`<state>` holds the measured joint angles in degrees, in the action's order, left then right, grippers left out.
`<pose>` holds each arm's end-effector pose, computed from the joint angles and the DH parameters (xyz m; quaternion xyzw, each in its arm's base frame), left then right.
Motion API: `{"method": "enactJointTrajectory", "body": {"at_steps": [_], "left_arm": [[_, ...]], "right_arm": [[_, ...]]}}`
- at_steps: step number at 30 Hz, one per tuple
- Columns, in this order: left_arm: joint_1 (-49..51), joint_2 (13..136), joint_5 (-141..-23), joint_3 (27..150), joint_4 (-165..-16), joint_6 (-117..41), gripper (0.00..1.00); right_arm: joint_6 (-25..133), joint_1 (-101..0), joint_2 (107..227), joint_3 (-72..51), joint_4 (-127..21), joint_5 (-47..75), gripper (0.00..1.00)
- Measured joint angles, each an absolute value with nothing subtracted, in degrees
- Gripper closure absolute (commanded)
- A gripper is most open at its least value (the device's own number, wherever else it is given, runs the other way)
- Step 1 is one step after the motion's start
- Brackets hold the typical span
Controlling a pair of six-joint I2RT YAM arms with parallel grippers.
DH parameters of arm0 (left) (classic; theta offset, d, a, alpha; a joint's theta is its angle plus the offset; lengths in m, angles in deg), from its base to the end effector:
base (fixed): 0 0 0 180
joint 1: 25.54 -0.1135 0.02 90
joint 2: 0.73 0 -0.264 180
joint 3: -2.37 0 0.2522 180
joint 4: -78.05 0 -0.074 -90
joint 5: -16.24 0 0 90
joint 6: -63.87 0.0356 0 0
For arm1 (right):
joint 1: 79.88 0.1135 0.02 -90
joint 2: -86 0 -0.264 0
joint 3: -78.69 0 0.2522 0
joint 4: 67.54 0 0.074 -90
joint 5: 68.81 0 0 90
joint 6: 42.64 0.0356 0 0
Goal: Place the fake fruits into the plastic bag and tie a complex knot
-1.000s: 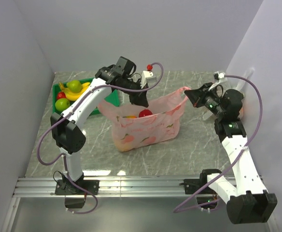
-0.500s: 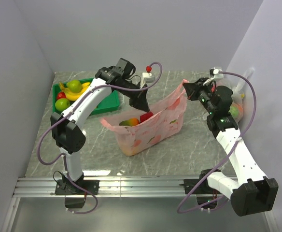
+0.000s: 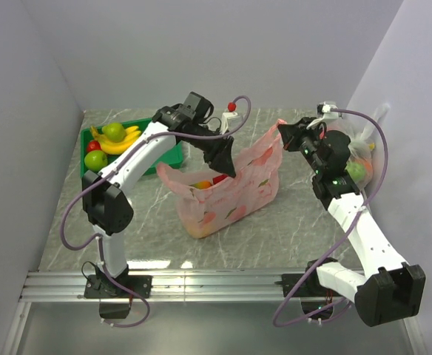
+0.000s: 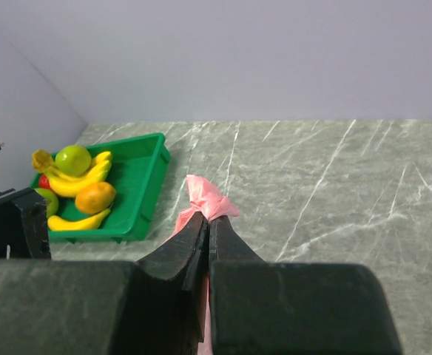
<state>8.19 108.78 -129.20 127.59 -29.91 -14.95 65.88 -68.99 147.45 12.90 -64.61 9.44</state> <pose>0.3190 -0.2483 0.3522 0.4481 0.7316 -0.4867 0.1644 0.2482 0.0551 0.3672 -0.0269 0.6980 0.2499 0.6705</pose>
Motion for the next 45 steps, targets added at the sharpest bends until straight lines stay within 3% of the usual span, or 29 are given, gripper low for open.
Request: {"method": "enactJointTrajectory", "body": {"at_steps": [5,8,11,13,15,16,17,20,23,28,36,45], "left_arm": [[10.5,108.8,-122.8,127.1,-33.6,-18.1,0.44],[12.2,108.8,-117.1,125.7,-35.5,-18.5,0.52],[14.3,108.8,-110.8,124.3,-36.3,-18.2,0.68],[15.8,108.8,-106.5,123.9,-36.5,-17.8,0.86],[16.8,109.0,-103.8,123.9,-36.4,-16.7,1.0],[17.2,109.1,-103.0,123.9,-36.2,-16.2,0.99],[17.4,109.2,-102.5,123.8,-36.0,-15.2,0.99],[17.0,109.1,-102.5,122.1,-35.7,-12.1,1.0],[15.3,109.1,-104.3,120.0,-34.8,-7.7,1.0],[10.8,109.2,-107.0,122.9,-30.5,0.0,1.0],[8.9,109.7,-110.4,141.0,-20.3,12.7,1.0],[9.2,105.2,-115.5,134.4,-15.1,22.6,1.0]], "right_arm": [[65.8,-68.8,148.0,12.9,-65.2,9.8,1.0],[65.8,-68.8,148.3,12.9,-65.3,10.1,1.0],[65.8,-68.8,148.4,12.9,-65.3,10.2,1.0],[65.7,-68.8,148.4,12.9,-65.3,10.1,1.0],[65.6,-68.8,148.4,12.9,-65.1,9.2,0.77],[65.7,-68.8,148.4,12.9,-64.8,8.4,0.64],[65.5,-68.8,148.3,12.8,-64.3,7.0,0.42],[63.7,-68.8,147.8,12.3,-60.1,1.8,0.19],[62.0,-70.0,147.1,10.3,-53.6,-4.7,0.12],[60.1,-77.3,143.8,7.2,-45.0,-15.5,0.09],[58.2,-81.5,135.5,8.1,-38.4,-22.3,0.09],[57.1,-82.4,132.4,14.3,-37.9,-25.8,0.06]]}}
